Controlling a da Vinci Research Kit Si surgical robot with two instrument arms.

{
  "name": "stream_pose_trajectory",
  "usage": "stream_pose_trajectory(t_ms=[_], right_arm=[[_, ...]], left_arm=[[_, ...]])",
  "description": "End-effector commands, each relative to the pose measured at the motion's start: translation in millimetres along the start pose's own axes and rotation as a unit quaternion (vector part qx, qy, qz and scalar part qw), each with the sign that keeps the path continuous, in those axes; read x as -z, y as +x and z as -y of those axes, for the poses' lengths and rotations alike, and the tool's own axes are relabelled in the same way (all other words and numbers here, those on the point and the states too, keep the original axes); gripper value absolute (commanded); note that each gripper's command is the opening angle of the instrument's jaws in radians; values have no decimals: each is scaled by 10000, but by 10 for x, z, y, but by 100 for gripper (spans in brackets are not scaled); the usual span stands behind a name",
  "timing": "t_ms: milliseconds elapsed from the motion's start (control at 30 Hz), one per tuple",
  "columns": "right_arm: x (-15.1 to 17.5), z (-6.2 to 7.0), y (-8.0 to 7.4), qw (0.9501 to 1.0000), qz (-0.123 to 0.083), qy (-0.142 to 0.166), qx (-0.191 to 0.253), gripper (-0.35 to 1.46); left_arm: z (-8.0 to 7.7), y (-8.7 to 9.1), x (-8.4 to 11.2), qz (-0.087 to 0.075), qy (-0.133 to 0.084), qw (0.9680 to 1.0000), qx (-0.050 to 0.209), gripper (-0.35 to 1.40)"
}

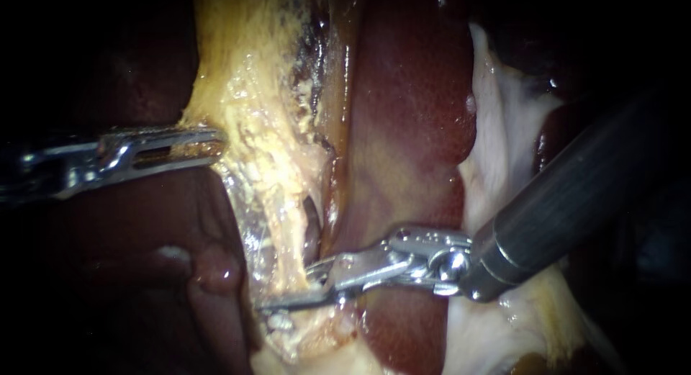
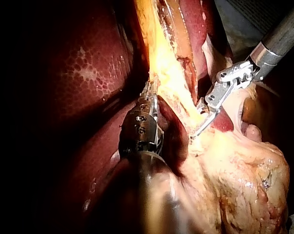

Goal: Going back second clip left tube

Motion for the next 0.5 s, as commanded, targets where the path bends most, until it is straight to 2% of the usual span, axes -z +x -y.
stream_pose_trajectory(t_ms=[33,267,333,400,467,500], right_arm=[[0,0,0,10000,0,0,-2,-35],[0,0,0,9999,16,27,119,-35],[1,0,2,9998,17,31,173,6],[3,0,4,9998,-17,-5,197,36],[5,-2,6,9993,-104,-162,316,54],[6,-2,6,9989,-116,-171,432,56]], left_arm=[[0,0,0,-1,-4,10000,1,-35],[3,0,1,-6,6,10000,4,-35],[4,1,2,-11,15,10000,8,-35],[6,1,3,-10,12,10000,11,-35],[9,1,4,-15,21,10000,16,-35],[9,1,5,-14,19,10000,17,-35]])
